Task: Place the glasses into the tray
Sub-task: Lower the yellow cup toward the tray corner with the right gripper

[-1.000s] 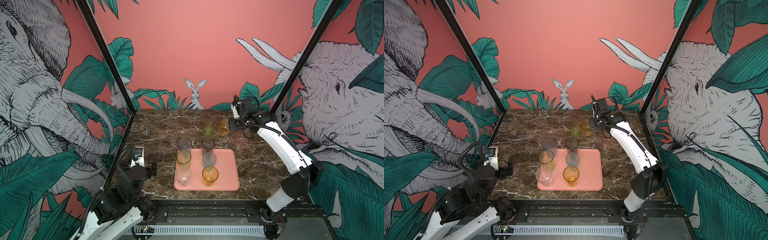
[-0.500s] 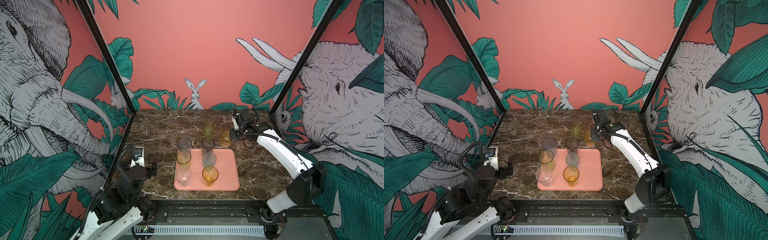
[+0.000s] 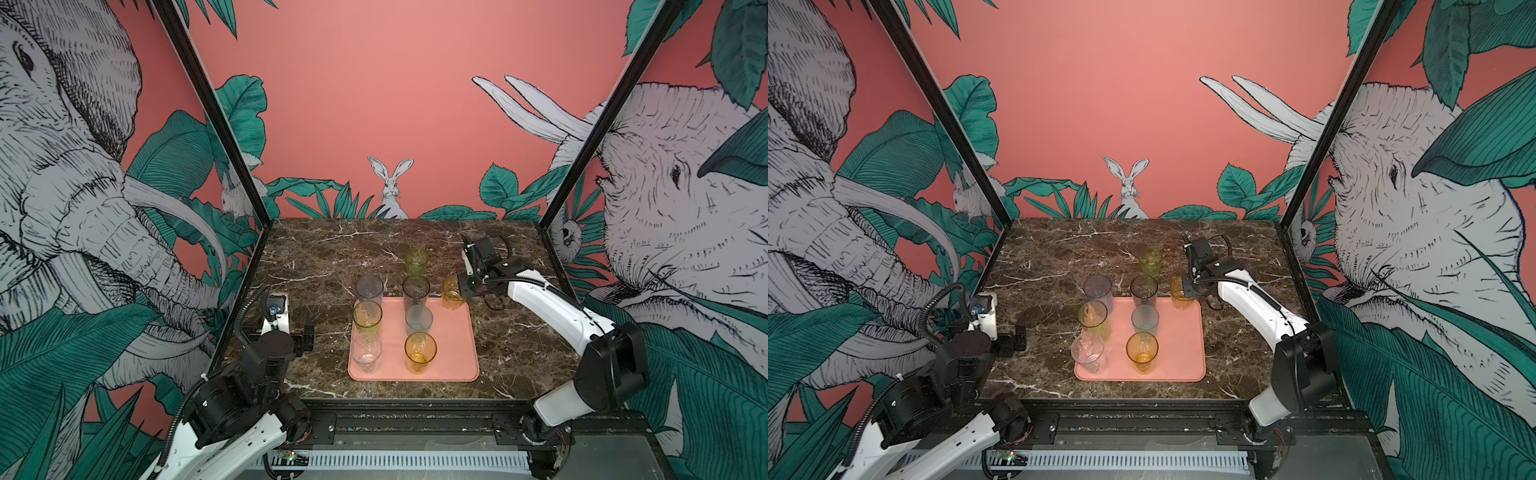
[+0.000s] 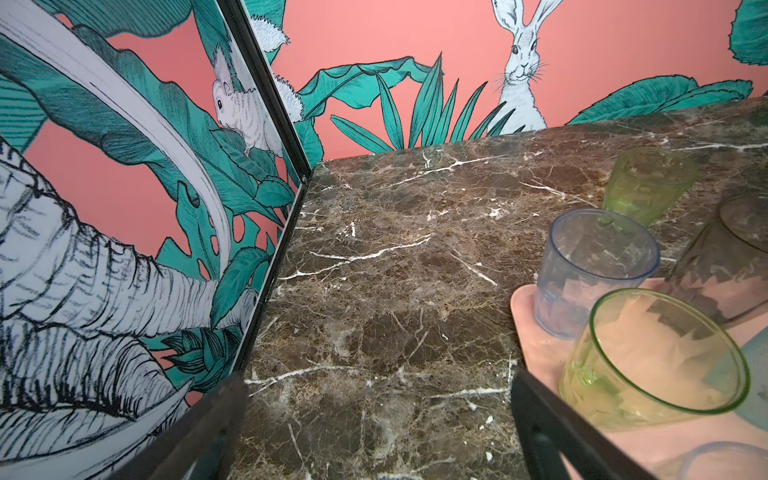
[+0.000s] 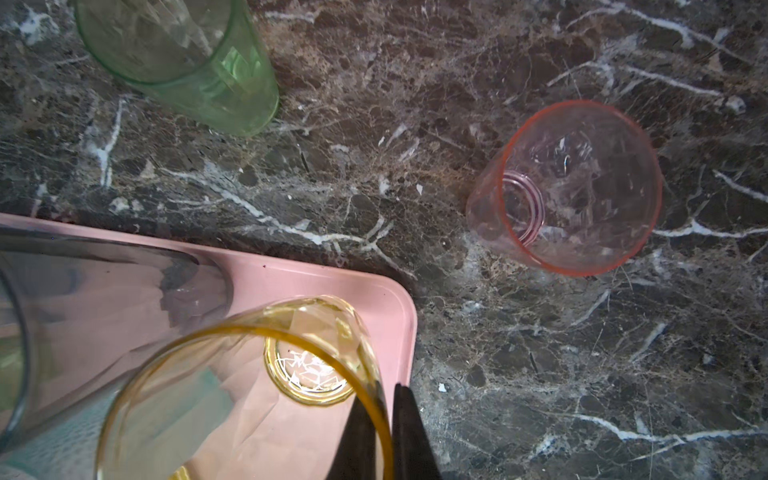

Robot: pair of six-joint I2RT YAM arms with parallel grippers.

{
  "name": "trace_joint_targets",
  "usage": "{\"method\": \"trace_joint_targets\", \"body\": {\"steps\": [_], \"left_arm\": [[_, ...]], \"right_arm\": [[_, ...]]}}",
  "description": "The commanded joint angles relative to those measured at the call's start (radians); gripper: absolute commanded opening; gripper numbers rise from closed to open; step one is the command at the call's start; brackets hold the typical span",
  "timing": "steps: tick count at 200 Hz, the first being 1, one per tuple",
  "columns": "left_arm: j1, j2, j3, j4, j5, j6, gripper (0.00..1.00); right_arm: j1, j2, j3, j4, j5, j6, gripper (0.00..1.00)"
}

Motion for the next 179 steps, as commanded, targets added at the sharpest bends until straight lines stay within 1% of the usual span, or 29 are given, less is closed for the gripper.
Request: {"method": "trace_joint_targets", "body": {"steps": [1,70,179], "left_arm": [[0.004,0.013,-0.007,-0.005,-0.004,-0.003,0.99],[0.003,0.016,-0.007,-0.005,-0.004,-0.003,0.99],[0.002,0.019,-0.007,-0.005,-0.001,-0.005,0.99]], "right_arm": [[-0.004,0.003,-0.021,0.058,0.008,0.023,0.0],[-0.012,0.021,-0.091,0.127,0.029,0.03,0.0],[-0.028,0.045,-0.13,0.17,0.024,0.036,0.0]]}}
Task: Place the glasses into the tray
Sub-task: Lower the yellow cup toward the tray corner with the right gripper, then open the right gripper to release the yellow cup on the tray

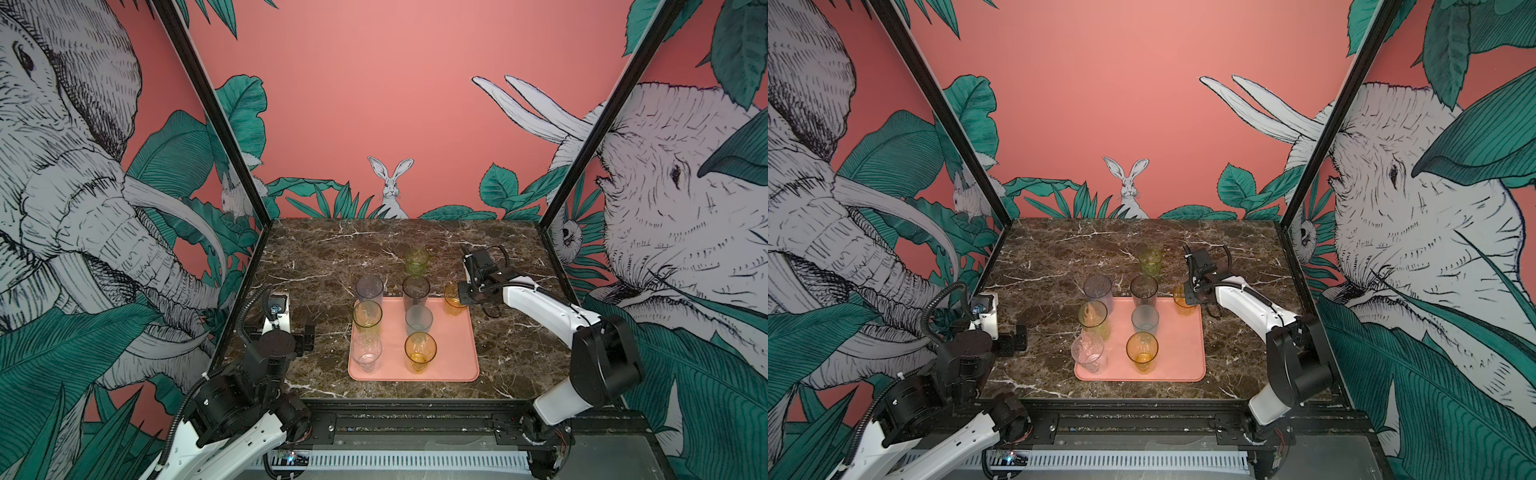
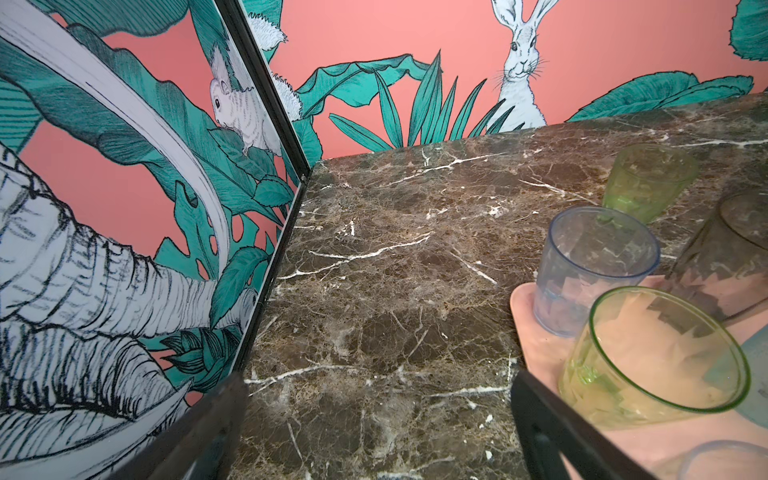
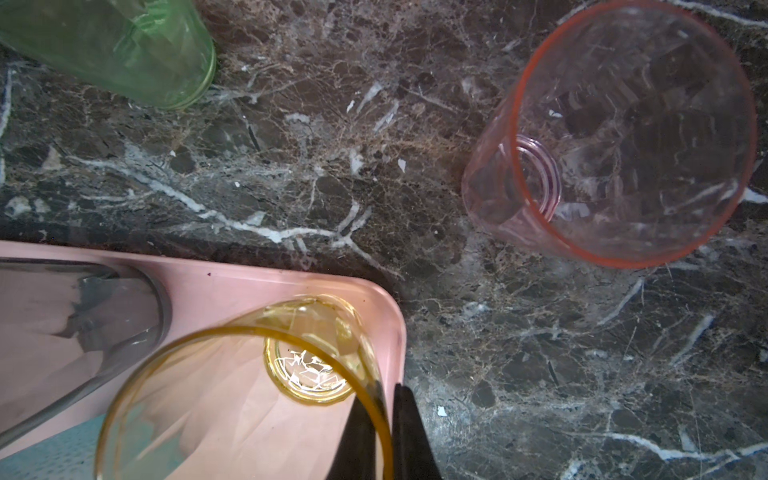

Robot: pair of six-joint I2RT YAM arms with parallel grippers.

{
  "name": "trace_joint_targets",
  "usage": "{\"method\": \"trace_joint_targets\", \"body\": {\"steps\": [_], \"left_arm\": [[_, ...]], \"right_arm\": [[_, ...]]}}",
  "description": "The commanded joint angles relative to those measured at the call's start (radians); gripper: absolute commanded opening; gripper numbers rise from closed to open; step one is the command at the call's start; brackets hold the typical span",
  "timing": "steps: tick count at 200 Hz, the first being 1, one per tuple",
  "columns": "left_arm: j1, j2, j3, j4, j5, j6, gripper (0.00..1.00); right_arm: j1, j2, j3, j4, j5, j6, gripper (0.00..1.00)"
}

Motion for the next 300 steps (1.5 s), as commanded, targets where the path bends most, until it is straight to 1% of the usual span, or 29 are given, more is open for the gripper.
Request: {"method": "trace_joint_targets", "body": {"steps": [1,204,207,217,242,300], "left_arm": [[0.002,0.012,-0.007,-0.005,-0.004,-0.004,0.99],[0.004,0.018,-0.006,-0.002,-0.003,-0.003,0.99],[0.003,0.018,-0.007,-0.002,-0.003,-0.003,0.99],[0.002,0.018,-0.006,-0.001,-0.003,-0.003,0.99],[0.003,0.018,-0.006,-0.003,-0.003,-0.003,0.99],[0.003,0.013,-0.006,-0.003,0.0,-0.004,0.99]], "right_arm": [[-0.006,0.009,-0.009,0.033,0.005,0.013,0.0],[-0.011,0.026,-0.005,0.028,-0.025,0.022,0.0],[-0.01,0.05,-0.004,0.026,-0.025,0.022,0.0],[-0.009,0.053,0.001,0.02,-0.025,0.022,0.0],[-0.01,0.05,0.005,0.013,-0.029,0.023,0.08],[-0.009,0.043,0.048,-0.037,-0.03,0.024,0.32]]}}
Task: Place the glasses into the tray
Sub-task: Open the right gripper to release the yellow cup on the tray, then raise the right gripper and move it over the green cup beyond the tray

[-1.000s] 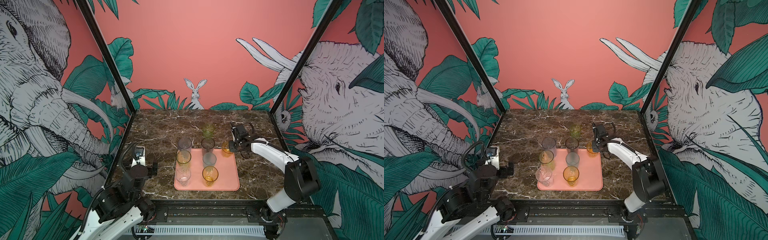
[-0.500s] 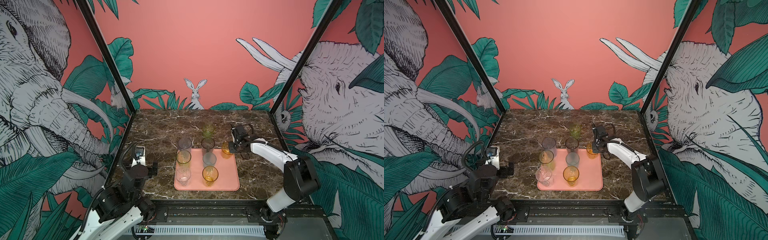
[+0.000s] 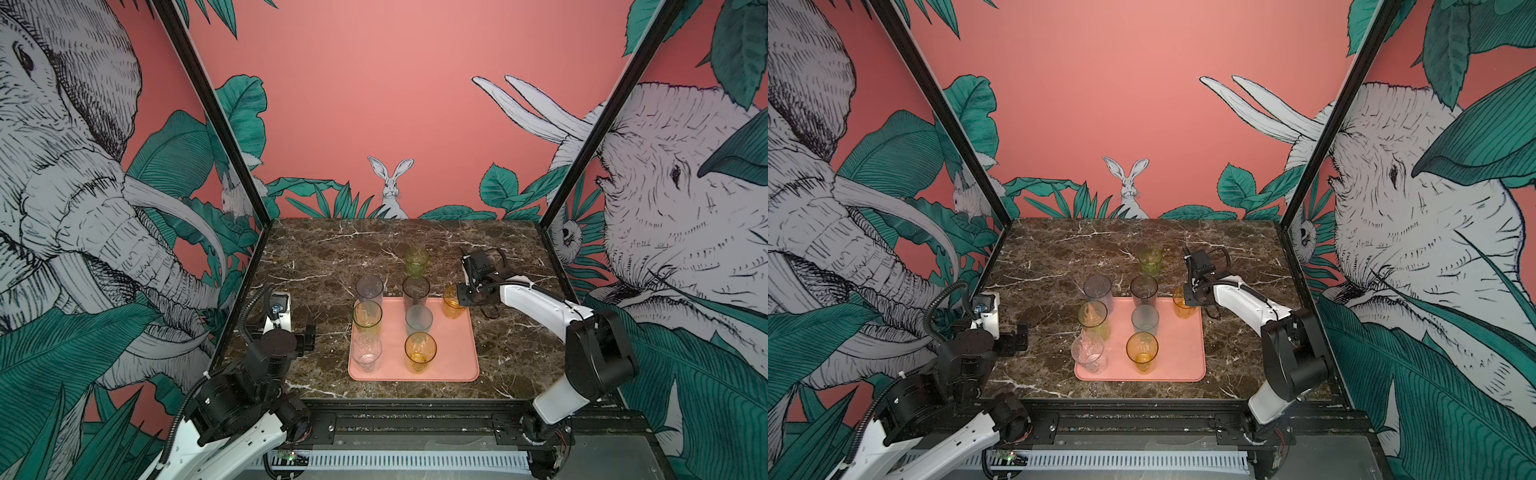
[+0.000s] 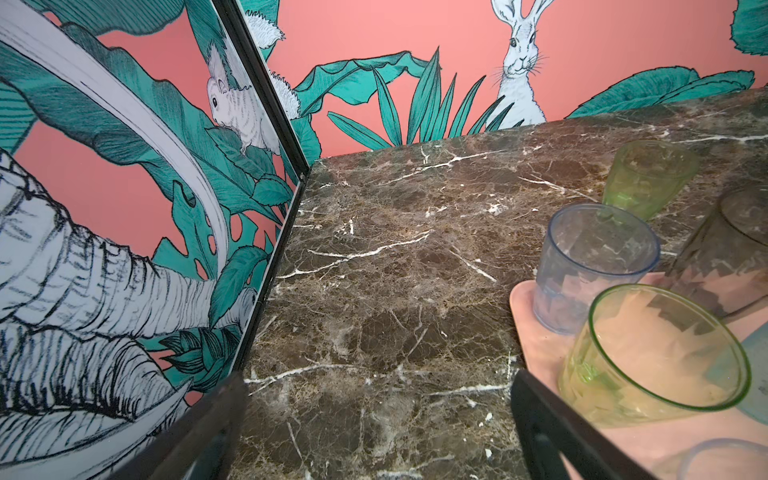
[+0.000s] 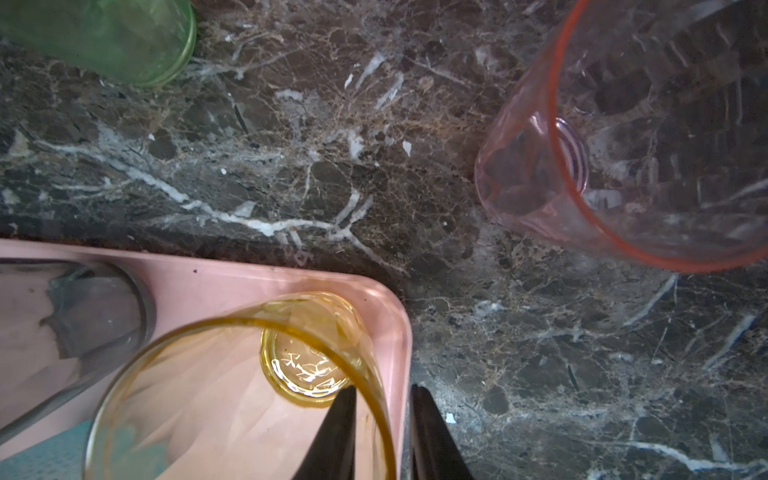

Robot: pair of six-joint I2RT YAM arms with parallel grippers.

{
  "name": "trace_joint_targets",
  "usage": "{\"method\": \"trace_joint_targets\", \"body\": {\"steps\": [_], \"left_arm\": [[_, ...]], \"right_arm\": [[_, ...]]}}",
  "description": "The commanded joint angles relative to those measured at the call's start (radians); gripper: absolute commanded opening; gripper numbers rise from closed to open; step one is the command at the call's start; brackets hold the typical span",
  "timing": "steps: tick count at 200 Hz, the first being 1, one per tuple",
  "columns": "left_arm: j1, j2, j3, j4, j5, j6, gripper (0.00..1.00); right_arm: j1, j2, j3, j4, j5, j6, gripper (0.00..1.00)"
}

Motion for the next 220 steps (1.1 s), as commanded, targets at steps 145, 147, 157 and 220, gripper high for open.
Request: {"method": "trace_joint_targets", "body": {"steps": [145,147,157,220], "left_arm": [[0.002,-0.003,-0.006,-0.005,-0.004,-0.006,1.0],[0.003,-0.002,-0.006,-0.004,-0.004,-0.006,1.0],[0.002,-0.004,-0.005,-0.005,-0.004,-0.006,0.99],[0.003,-0.003,-0.005,-0.006,-0.007,-0.007,0.99]], "right_arm": [[-0.004,0.001,0.379,-0.08,-0.046,-0.004,0.46],[-0.004,0.013,0.383,-0.079,-0.047,-0.004,0.46],[-0.004,0.036,0.414,-0.078,-0.05,-0.004,0.46],[-0.004,0.176,0.584,-0.083,-0.071,0.011,0.47]]}}
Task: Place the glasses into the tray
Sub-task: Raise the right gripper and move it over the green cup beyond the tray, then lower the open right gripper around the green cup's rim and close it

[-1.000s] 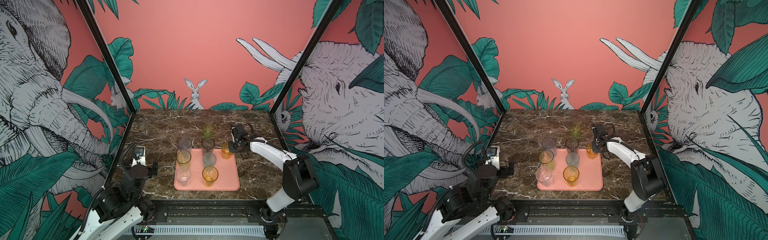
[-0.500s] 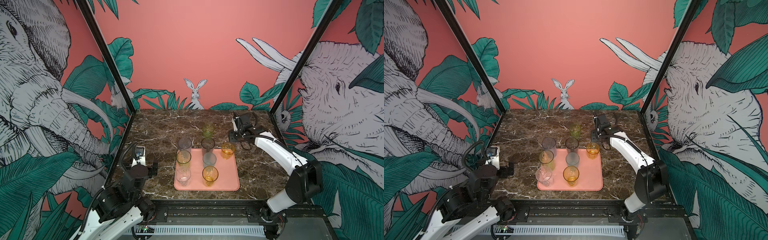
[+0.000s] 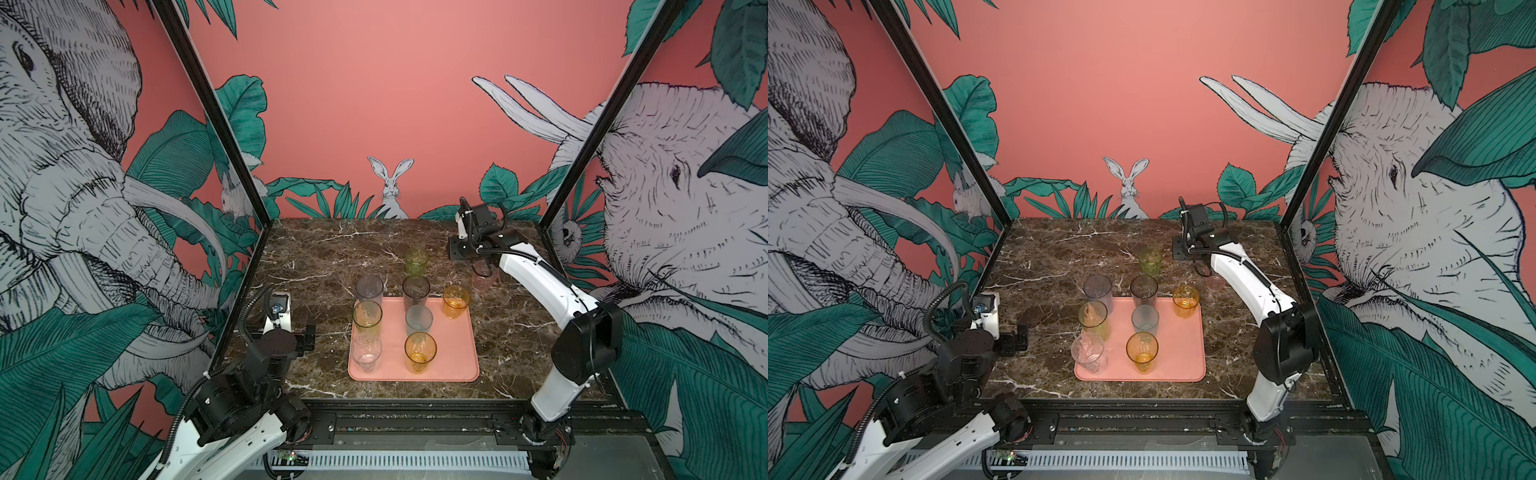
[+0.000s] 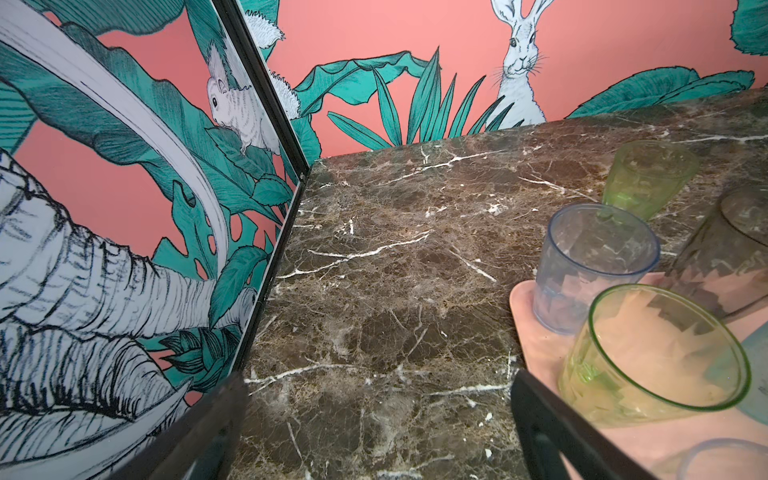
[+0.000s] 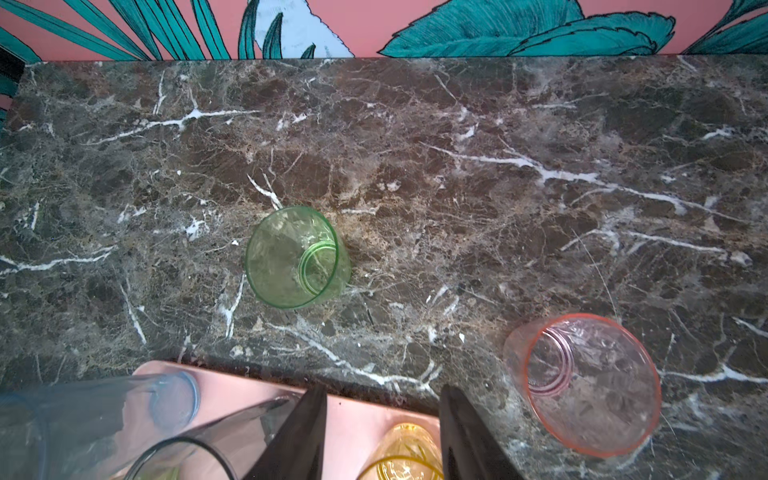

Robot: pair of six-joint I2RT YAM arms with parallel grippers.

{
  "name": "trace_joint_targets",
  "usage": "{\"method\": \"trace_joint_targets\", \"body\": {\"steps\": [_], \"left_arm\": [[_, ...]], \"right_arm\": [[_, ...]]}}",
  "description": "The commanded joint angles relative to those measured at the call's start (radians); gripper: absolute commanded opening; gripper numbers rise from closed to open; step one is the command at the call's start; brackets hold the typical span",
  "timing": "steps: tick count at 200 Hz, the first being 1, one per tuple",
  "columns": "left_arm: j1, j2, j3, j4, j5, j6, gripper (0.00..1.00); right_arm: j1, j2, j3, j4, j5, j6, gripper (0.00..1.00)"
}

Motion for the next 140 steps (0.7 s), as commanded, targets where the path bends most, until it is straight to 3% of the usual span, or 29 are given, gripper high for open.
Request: {"method": "trace_joint_targets", "body": {"steps": [1,140], "left_arm": [[0.003,-0.003,-0.005,-0.006,-0.007,-0.007,0.99],[0.003,-0.005,-0.005,-0.006,-0.008,-0.006,0.99]], "right_arm": [[-0.004,0.039,0.063,0.001,-0.013,0.012,0.47],[0.01,0.337,0.351,-0.11,-0.078,0.07,0.47]]}}
